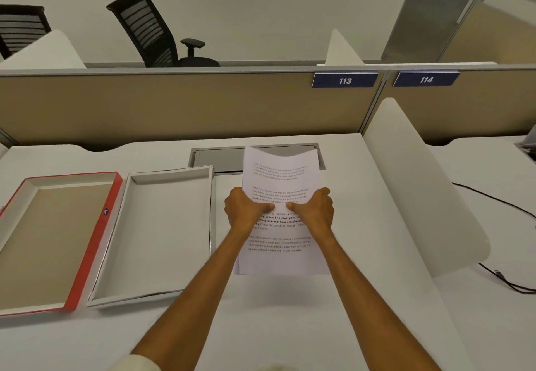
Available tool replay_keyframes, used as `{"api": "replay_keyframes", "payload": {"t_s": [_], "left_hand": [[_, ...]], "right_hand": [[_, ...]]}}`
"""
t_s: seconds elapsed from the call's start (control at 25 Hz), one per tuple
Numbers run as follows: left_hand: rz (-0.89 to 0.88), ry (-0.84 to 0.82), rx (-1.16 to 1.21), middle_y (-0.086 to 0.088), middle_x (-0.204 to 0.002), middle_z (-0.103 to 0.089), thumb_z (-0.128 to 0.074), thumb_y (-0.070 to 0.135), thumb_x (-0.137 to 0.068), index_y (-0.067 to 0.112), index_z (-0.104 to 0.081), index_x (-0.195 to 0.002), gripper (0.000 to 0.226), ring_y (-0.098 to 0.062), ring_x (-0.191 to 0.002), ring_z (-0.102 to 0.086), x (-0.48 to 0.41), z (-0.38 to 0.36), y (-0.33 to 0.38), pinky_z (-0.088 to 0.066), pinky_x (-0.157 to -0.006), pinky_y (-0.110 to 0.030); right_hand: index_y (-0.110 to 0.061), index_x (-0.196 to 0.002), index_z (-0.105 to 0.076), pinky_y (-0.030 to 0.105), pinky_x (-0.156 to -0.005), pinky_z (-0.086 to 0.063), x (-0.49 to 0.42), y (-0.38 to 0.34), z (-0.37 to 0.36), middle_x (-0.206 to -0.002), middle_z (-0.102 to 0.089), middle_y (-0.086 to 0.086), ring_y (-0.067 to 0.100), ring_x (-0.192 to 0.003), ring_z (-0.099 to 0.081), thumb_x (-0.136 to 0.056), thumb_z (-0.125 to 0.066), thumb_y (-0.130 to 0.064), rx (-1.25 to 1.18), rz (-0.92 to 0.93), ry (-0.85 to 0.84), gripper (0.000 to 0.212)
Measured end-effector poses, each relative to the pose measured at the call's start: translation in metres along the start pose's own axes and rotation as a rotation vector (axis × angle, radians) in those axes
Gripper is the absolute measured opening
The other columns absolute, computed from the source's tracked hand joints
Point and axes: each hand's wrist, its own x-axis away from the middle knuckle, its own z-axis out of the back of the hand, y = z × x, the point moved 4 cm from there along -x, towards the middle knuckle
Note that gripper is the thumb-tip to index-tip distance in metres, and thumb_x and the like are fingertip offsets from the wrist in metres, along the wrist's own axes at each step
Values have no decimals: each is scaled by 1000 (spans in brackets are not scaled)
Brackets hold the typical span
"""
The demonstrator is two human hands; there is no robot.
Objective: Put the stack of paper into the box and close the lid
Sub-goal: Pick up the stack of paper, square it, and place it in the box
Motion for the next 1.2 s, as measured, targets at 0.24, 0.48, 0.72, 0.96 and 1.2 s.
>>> {"api": "replay_keyframes", "payload": {"t_s": [0.24, 0.48, 0.72, 0.96, 1.2], "left_hand": [[49, -19, -9, -16, -108, -73, -93, 30, -60, 4, -67, -101, 55, -31, -91, -71, -4, 32, -27, -44, -52, -21], [91, 18, 5, -15, -108, -73, -92, 28, -61, 5, -67, -100, 53, -29, -86, -71, -18, 92, -68, -42, -48, -19], [114, 40, -7, -15, -106, -73, -91, 29, -63, 6, -65, -97, 48, -19, -72, -62, -32, 129, -97, -36, -45, -17], [133, 65, -17, -15, -106, -74, -92, 26, -61, 11, -59, -85, 44, -18, -71, -59, -46, 169, -129, -36, -44, -19], [136, 72, -29, -16, -103, -74, -93, 25, -60, 13, -58, -82, 43, -19, -70, -60, -64, 200, -154, -36, -45, -19]], "right_hand": [[-2, -122, -43, 38, -84, -54, 22, -20, -29, -123, -58, 16, 32, -111, -61, -68, -87, -36, 34, 25, -66, 77], [-2, -124, -44, 38, -86, -55, 56, -64, -79, -124, -57, 15, 31, -112, -61, -69, -86, -36, 55, 78, -132, 76], [-2, -126, -44, 38, -87, -55, 77, -94, -114, -125, -57, 14, 31, -112, -61, -71, -84, -35, 66, 100, -156, 75], [-2, -127, -43, 38, -89, -55, 98, -122, -154, -125, -55, 15, 30, -114, -59, -72, -84, -34, 71, 117, -189, 76], [-2, -128, -44, 38, -90, -54, 110, -142, -195, -126, -55, 15, 30, -116, -58, -71, -85, -35, 58, 121, -223, 77]]}}
